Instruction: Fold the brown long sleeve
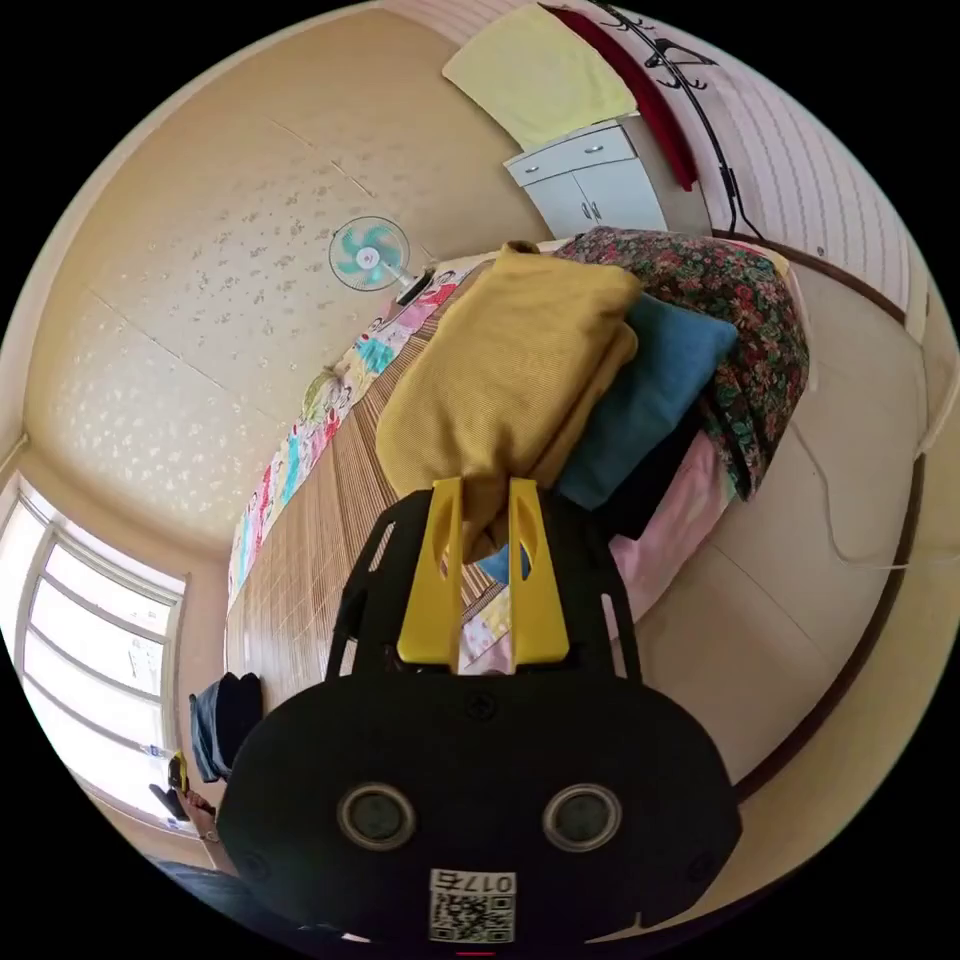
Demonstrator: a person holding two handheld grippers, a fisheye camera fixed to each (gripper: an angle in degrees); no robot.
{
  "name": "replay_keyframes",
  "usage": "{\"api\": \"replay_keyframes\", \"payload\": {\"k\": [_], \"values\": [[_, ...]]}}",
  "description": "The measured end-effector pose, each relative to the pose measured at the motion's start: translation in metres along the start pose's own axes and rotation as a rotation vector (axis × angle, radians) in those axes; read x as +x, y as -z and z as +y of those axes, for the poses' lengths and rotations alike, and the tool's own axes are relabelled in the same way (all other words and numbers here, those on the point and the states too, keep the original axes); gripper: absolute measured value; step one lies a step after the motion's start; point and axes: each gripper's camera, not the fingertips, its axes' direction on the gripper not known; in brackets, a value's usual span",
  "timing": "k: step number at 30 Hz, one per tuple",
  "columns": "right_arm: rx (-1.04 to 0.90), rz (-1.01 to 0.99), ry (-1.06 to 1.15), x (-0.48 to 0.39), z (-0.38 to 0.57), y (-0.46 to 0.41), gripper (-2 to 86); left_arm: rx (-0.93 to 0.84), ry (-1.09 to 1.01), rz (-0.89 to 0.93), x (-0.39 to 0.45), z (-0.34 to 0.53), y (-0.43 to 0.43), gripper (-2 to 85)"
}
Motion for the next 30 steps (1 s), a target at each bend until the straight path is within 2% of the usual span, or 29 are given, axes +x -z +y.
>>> {"api": "replay_keyframes", "payload": {"k": [2, 4, 9, 11, 13, 15, 17, 18, 20, 22, 24, 28, 30], "values": [[0.167, -0.2, 0.164, -0.034, 0.016, 0.025, 4.2, -0.007, -0.007, 0.011, 0.004, 0.002, -0.002, -1.0], [0.18, -0.31, 0.258, -0.068, 0.018, 0.041, 3.4, -0.015, -0.005, 0.026, 0.004, 0.003, -0.004, -1.0], [0.136, -0.409, 0.695, -0.187, 0.068, 0.065, 2.3, -0.018, -0.007, 0.077, 0.003, -0.003, -0.008, -1.0], [0.044, -0.524, 0.876, -0.228, 0.118, 0.057, 2.1, -0.011, -0.004, 0.084, 0.001, -0.003, -0.01, -1.0], [-0.079, -0.565, 0.961, -0.249, 0.164, 0.033, 1.8, -0.011, 0.003, 0.092, -0.005, -0.002, -0.018, -1.0], [-0.256, -0.538, 0.966, -0.257, 0.21, -0.008, 1.6, -0.032, 0.019, 0.105, -0.011, -0.002, -0.028, -1.0], [-0.589, -0.443, 0.886, -0.251, 0.27, -0.077, 1.1, -0.044, 0.035, 0.132, -0.018, -0.001, -0.036, -1.0], [-0.645, -0.447, 0.864, -0.246, 0.283, -0.088, 1.0, -0.044, 0.04, 0.15, -0.022, -0.001, -0.04, -1.0], [-0.714, -0.628, 0.804, -0.221, 0.311, -0.094, 0.8, -0.044, 0.038, 0.157, -0.027, -0.002, -0.042, -1.0], [-0.67, -0.736, 0.764, -0.204, 0.303, -0.08, 0.9, -0.054, 0.025, 0.151, -0.034, -0.004, -0.042, -0.9], [-0.578, -0.742, 0.717, -0.186, 0.278, -0.061, 1.1, -0.058, 0.017, 0.152, -0.041, -0.006, -0.042, -0.8], [-0.201, -0.337, 0.475, -0.122, 0.202, -0.025, 3.9, -0.071, -0.033, 0.174, -0.052, -0.008, -0.053, 0.4], [-0.143, -0.186, 0.418, -0.095, 0.177, -0.031, 6.6, -0.097, -0.064, 0.207, -0.05, -0.009, -0.067, 3.3]]}}
